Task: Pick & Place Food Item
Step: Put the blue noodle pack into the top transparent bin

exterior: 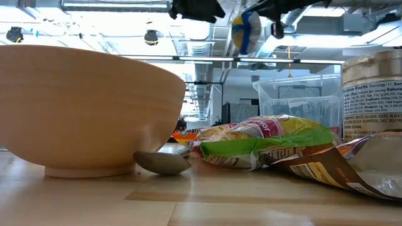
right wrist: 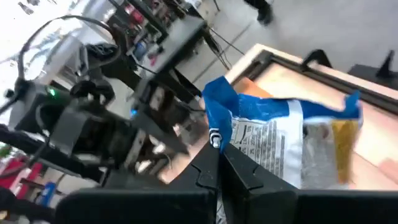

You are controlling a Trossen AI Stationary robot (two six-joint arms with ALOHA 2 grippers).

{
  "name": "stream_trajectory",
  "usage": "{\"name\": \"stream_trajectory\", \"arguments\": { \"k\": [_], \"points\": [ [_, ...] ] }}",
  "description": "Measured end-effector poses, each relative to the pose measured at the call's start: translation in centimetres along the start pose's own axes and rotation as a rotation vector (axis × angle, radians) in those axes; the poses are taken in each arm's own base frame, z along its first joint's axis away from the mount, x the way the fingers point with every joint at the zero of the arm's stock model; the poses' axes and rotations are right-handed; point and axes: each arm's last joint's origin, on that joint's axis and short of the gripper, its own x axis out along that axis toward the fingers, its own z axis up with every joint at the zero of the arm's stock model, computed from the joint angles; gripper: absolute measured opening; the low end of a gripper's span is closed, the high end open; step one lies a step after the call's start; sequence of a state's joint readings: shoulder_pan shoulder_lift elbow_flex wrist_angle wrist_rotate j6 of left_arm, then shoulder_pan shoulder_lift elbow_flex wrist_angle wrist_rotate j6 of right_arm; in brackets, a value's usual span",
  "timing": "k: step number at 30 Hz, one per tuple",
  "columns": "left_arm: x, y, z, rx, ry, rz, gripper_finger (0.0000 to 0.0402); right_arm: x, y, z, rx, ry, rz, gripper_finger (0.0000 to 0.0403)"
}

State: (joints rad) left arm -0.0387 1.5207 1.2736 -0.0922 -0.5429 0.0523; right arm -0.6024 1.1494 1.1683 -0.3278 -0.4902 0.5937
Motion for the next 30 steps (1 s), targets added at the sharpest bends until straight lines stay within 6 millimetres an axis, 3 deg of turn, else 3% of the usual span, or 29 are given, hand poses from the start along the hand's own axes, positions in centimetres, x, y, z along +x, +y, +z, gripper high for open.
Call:
{"name": "stream_trajectory", "arguments": {
  "k": [7, 11, 24, 30],
  "points": [
    [-2.6, 1.8, 0.8, -0.014, -0.007, 0.082, 0.0196, -3.7, -1.4, -2.0, -0.004, 0.171, -0.172, 0.0],
    [-4.0, 2.9, 1.0, -0.064, -0.042, 0.126, 0.0186, -4.8, -2.7, -3.2, -0.018, 0.277, -0.333, 0.0],
    [-5.4, 4.1, -0.1, -0.165, -0.07, 0.158, 0.0159, -2.1, -7.5, -5.1, -0.332, 0.755, -0.71, 0.0],
    [-5.4, 4.0, -0.2, -0.196, -0.072, 0.155, 0.0158, -1.1, -8.1, -5.0, -0.566, 0.831, -0.883, 0.0]
  ]
}}
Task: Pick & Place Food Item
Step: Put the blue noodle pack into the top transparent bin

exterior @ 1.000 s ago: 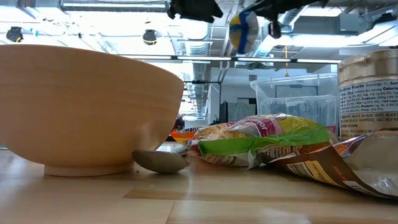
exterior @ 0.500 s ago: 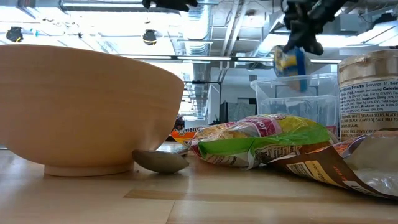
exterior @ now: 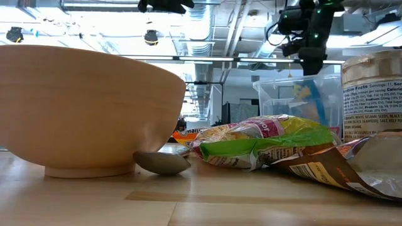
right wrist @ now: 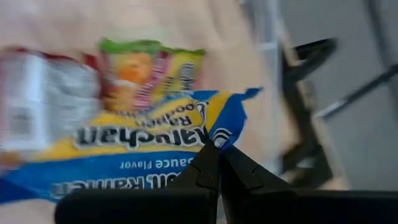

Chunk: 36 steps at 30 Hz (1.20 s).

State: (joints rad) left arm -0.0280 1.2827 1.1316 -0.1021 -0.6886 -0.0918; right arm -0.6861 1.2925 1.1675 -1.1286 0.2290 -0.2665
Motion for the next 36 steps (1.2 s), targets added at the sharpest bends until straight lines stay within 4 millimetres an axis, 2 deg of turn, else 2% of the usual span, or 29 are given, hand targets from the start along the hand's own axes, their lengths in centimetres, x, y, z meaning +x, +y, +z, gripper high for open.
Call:
{"name": "stream_trajectory", "arguments": {
  "k": [4, 8, 16, 25, 31, 36],
  "points": [
    [0.0, 0.0, 0.0, -0.003, 0.001, 0.0, 0.0158, 0.6, 0.3, 0.5, -0.1, 0.032, -0.05, 0.0],
    [0.0, 0.0, 0.0, -0.002, 0.001, -0.001, 0.0158, 2.1, 0.6, 1.2, -0.129, 0.085, -0.033, 0.0],
    [-0.1, -0.1, 0.0, -0.023, 0.002, -0.006, 0.0158, 4.7, 1.5, 2.4, -0.117, 0.146, 0.029, 0.0],
    [-0.2, -0.3, -0.1, -0.04, 0.006, -0.014, 0.0158, 6.7, 2.4, 3.9, -0.076, 0.121, 0.081, 0.0],
    [-0.3, -0.4, -0.2, -0.043, 0.011, -0.02, 0.0158, 6.6, 2.5, 4.0, -0.013, 0.095, 0.147, 0.0017],
    [-0.3, -0.4, -0.2, -0.042, 0.011, -0.02, 0.0158, 4.3, 2.1, 3.4, 0.051, 0.018, 0.132, 0.0045]
  ]
}}
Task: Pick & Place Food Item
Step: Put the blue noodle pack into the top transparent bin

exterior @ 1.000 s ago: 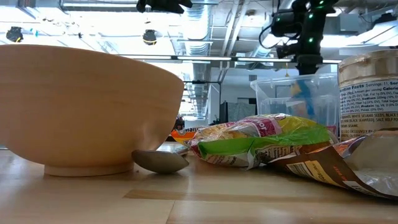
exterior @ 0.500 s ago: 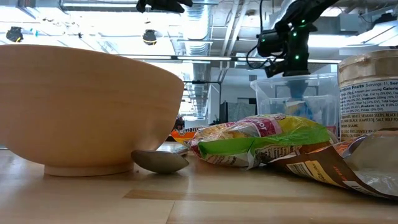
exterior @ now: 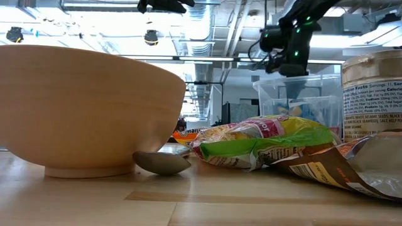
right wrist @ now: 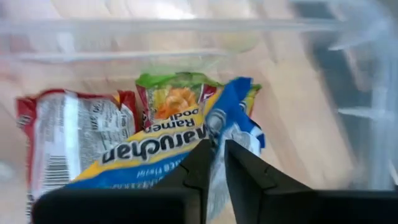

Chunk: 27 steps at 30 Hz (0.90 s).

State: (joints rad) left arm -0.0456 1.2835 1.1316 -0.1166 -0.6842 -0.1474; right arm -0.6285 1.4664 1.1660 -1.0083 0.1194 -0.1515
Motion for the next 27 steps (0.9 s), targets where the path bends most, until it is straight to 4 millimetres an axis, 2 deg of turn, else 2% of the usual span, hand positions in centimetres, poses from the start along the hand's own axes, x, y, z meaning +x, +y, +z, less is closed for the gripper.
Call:
{"name": "stream_trajectory", "arguments": {
  "k": [7, 12, 16, 27],
  "points": [
    [0.0, 0.0, 0.0, 0.0, 0.0, 0.0, 0.0158, -4.4, -0.1, -2.5, 0.102, -0.09, 0.006, 0.0069],
    [0.0, 0.0, 0.0, 0.0, 0.0, 0.0, 0.0158, -5.3, 0.2, -4.2, 0.155, -0.006, 0.07, 0.0053],
    [0.0, 0.0, 0.0, 0.0, 0.0, -0.001, 0.0158, -4.3, 0.2, -4.3, 0.147, 0.092, 0.097, 0.0009],
    [0.0, -0.1, 0.0, -0.017, 0.001, -0.036, 0.0158, 1.1, 0.5, -1.7, 0.048, 0.269, 0.129, 0.0002]
  ]
}}
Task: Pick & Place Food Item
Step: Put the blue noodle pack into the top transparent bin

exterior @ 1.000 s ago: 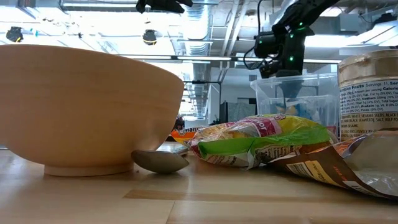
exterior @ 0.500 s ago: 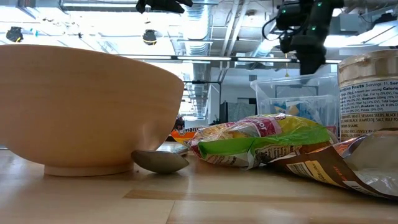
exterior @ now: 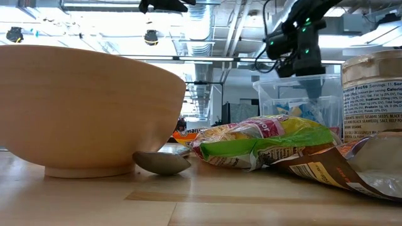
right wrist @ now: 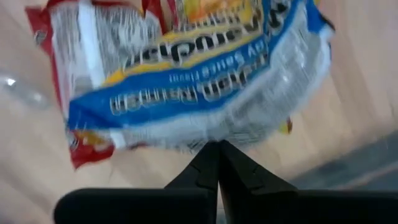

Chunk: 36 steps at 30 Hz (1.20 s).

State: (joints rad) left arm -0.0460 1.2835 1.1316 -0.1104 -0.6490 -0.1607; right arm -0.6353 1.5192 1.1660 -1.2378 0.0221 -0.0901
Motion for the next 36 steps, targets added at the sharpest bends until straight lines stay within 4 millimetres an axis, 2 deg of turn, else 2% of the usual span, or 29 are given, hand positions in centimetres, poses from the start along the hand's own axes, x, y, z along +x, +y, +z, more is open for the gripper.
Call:
{"name": "stream_trajectory", "arguments": {
  "k": [5, 11, 25, 30, 36],
  "points": [
    [-0.2, -0.3, 0.0, -0.002, 0.0, -0.014, 0.0158, 1.2, -0.1, 1.4, -0.008, -0.027, 0.001, 0.0001],
    [-0.5, -0.8, -0.1, 0.002, 0.001, -0.032, 0.0158, 1.2, 0.1, 1.9, -0.013, -0.073, -0.003, 0.0001],
    [-0.5, -0.7, -0.1, 0.004, 0.001, -0.03, 0.0158, 2.9, -0.1, 2.3, 0.035, -0.15, -0.047, 0.0],
    [-0.5, -0.7, -0.1, 0.004, 0.001, -0.03, 0.0158, 2.7, 0.0, 2.0, 0.046, -0.142, -0.109, 0.0],
    [-0.5, -0.7, -0.1, 0.005, 0.001, -0.03, 0.0158, 0.8, 0.0, 1.0, 0.075, -0.208, -0.164, 0.0]
  ]
}}
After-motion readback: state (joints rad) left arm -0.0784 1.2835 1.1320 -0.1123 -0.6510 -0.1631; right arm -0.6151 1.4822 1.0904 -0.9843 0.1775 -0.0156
